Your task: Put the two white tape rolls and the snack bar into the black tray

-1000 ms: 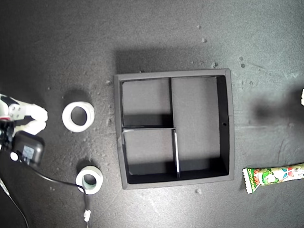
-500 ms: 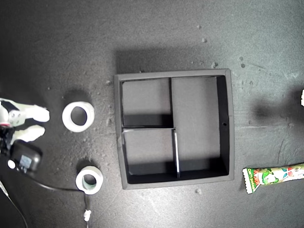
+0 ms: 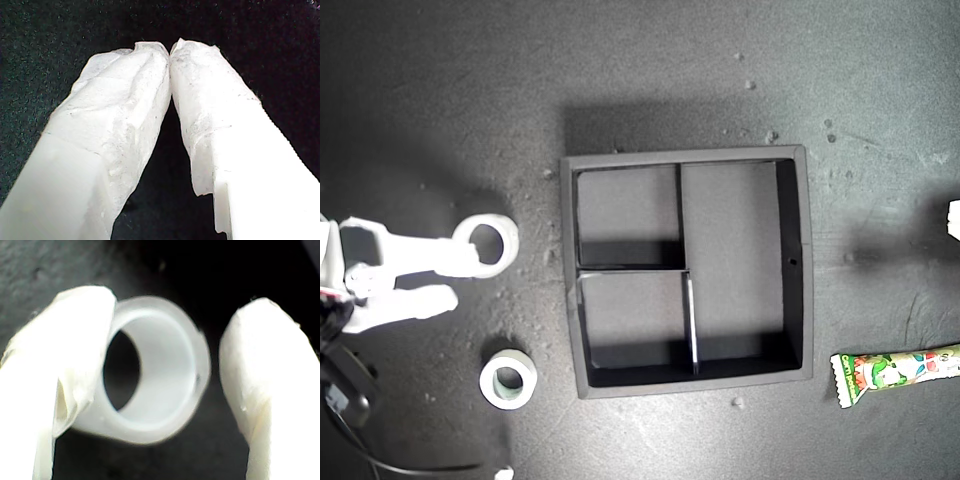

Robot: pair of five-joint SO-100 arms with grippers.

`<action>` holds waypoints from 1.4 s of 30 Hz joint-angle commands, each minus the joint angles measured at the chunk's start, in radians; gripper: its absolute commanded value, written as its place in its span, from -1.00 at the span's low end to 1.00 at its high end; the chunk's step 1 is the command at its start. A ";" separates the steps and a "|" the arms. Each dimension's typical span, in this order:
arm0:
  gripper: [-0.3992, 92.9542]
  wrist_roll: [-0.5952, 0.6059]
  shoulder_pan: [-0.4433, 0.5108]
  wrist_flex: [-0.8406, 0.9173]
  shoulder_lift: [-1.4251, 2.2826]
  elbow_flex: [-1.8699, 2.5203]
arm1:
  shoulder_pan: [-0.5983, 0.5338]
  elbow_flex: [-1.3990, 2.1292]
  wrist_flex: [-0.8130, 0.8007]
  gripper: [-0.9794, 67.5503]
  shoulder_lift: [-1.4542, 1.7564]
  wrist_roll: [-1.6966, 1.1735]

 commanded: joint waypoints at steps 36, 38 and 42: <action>-0.99 0.048 -0.123 0.229 -1.272 -0.865 | -0.072 0.012 -0.184 -0.98 0.006 0.649; -0.99 0.067 -0.124 0.318 -1.264 -0.971 | -0.041 0.012 -0.170 -0.98 0.006 0.689; -0.99 0.115 -0.109 0.471 -1.253 -1.203 | 0.083 0.012 -0.250 -0.98 0.006 0.298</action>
